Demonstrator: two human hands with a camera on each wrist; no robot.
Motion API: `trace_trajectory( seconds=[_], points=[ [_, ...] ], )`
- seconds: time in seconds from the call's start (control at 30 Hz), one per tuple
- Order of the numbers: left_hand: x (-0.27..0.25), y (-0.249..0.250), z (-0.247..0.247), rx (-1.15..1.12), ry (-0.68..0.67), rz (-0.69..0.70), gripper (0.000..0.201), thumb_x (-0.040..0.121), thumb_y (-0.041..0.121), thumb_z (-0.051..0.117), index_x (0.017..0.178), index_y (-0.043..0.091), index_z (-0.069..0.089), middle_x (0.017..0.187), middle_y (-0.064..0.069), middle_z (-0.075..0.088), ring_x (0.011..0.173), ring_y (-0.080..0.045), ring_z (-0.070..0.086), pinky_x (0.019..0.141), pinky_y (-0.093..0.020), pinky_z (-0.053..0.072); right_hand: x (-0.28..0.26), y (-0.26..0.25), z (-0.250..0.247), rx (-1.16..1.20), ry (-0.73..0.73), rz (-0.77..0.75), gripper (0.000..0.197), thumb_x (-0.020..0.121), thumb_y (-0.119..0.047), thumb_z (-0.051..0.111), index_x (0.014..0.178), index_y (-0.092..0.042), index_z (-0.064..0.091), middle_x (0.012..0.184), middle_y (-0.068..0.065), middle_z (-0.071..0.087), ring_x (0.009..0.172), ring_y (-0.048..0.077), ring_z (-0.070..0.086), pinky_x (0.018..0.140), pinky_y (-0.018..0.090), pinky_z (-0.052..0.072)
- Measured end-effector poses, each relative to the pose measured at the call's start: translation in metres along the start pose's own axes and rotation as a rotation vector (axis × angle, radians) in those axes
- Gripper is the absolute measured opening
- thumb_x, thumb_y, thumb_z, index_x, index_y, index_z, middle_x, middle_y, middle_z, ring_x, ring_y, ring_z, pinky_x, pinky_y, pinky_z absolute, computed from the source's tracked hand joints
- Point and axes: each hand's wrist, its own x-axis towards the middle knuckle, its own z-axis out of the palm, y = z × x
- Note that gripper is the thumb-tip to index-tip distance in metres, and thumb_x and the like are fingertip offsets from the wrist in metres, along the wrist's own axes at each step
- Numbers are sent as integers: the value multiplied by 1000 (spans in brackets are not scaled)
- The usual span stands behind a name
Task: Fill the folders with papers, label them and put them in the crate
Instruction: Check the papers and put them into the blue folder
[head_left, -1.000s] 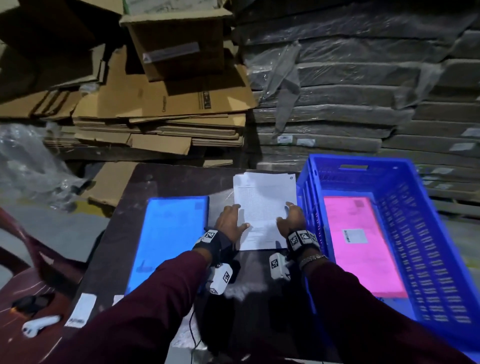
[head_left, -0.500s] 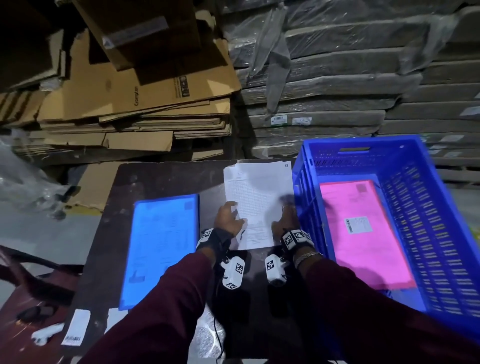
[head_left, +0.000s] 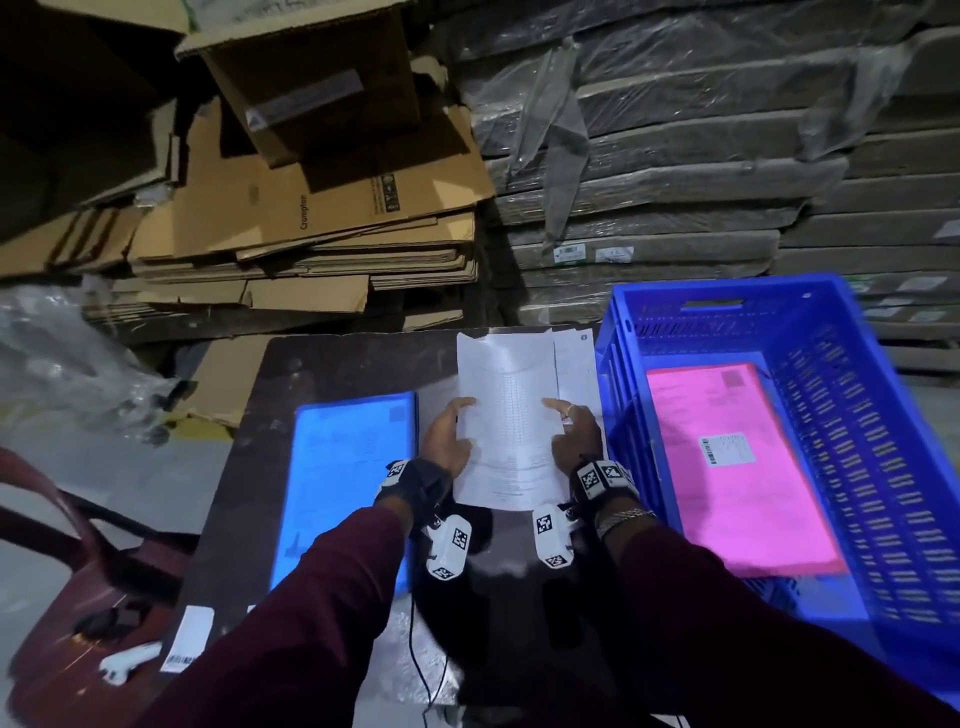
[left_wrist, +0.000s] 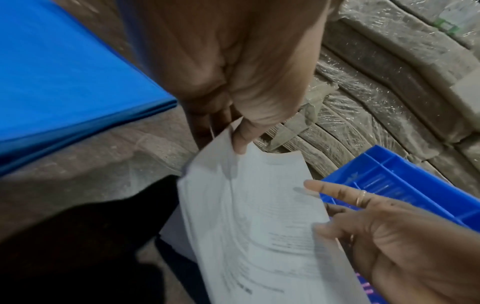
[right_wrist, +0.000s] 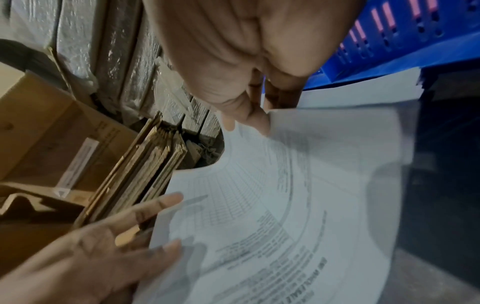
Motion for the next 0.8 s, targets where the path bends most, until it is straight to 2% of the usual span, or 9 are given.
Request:
trace_trajectory(
  seconds=[0.07,0.13,0.23,0.27,0.37,0.53,0.6,0.7,0.8],
  points=[
    [-12,1,-14,-78,74,39,72,82,-15,52,142,23,39,132,3,50,121,-20,51,82,-14,48,-6,-5,-6,42,-5,-115,84,63,17,36,134,-20,59,111,7,65,76,-2,54,68,8,41],
    [-24,3,-30,-159,126,112,88,80,-14,57,151,27,25,135,-1,52,121,-19,55,85,-24,52,-15,-9,-15,91,-31,-273,84,62,23,38,135,-15,59,104,0,66,55,-8,46,54,3,35],
    [-41,11,-48,-245,155,157,97,77,-17,63,154,26,20,128,1,58,112,-9,61,79,-23,56,-32,-23,-28,101,-130,-392,75,63,25,44,124,-12,68,121,2,66,76,-15,59,74,8,48],
    [-46,14,-53,-240,166,163,92,78,-14,65,152,25,25,127,4,57,110,-5,60,79,-19,55,-38,-30,-31,122,-166,-371,70,65,26,45,118,-12,71,118,3,68,79,-16,59,77,7,47],
    [-57,17,-63,-240,176,206,67,87,3,69,143,22,39,122,13,58,108,2,58,82,-12,51,-53,-47,-39,144,-207,-350,55,73,26,49,109,-8,75,94,-4,66,61,-16,56,59,1,39],
    [-78,21,-60,-284,176,300,44,91,-5,59,127,20,55,120,7,65,112,-3,61,93,-21,50,-70,-50,-47,112,-177,-372,51,76,23,53,100,-14,78,99,-4,74,87,-13,63,86,7,42],
    [-84,15,-54,-301,193,302,40,91,-4,59,125,18,57,120,3,66,111,-8,63,95,-26,51,-78,-49,-48,76,-158,-366,52,74,23,52,94,-15,79,88,-13,75,82,-10,65,81,14,45],
    [-94,3,-45,-304,172,282,37,92,3,60,126,18,59,121,0,67,112,-16,63,94,-34,52,-92,-42,-51,63,-138,-365,50,73,26,49,91,-10,79,74,-22,72,69,-11,63,69,7,43],
    [-106,-10,-37,-273,125,287,33,92,7,61,123,20,61,119,6,68,113,-13,63,96,-37,52,-108,-31,-48,2,-134,-312,51,73,22,50,94,-14,80,92,-9,75,71,-15,62,67,4,41]
  ],
)
